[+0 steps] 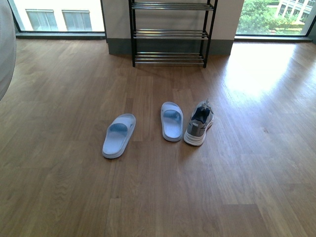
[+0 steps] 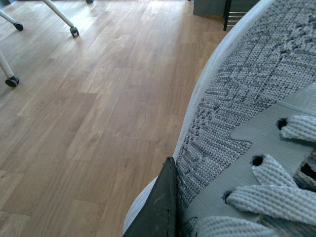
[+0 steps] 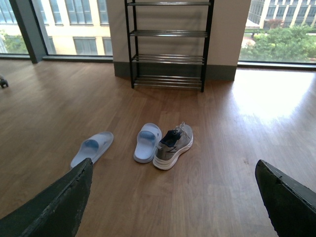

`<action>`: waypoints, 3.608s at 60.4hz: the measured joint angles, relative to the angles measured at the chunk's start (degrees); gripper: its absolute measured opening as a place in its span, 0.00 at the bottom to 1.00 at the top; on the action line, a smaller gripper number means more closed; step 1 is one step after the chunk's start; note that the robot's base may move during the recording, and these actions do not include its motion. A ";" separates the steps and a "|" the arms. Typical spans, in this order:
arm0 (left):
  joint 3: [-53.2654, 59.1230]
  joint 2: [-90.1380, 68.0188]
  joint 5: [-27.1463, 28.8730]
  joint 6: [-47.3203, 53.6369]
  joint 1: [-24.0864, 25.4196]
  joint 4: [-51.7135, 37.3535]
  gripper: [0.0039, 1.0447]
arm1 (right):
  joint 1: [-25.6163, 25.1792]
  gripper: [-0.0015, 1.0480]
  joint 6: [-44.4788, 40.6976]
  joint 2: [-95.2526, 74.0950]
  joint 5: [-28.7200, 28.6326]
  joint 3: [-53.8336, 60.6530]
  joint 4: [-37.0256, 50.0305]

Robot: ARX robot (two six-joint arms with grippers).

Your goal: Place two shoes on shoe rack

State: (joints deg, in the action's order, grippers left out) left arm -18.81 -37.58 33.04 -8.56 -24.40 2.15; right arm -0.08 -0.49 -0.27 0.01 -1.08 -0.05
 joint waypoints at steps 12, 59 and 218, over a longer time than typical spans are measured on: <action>0.00 0.00 0.02 0.02 0.00 0.00 0.01 | 0.00 0.91 0.00 0.00 0.00 0.00 0.00; 0.00 0.07 0.46 0.02 0.07 0.02 0.01 | 0.00 0.91 0.02 0.00 -0.04 0.00 0.00; 0.04 0.02 -0.22 0.04 -0.04 0.02 0.01 | 0.00 0.91 0.07 0.00 0.00 0.00 0.00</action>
State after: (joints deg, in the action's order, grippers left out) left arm -18.76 -37.56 32.82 -8.51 -24.45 2.17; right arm -0.08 -0.43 -0.27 0.01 -1.08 -0.05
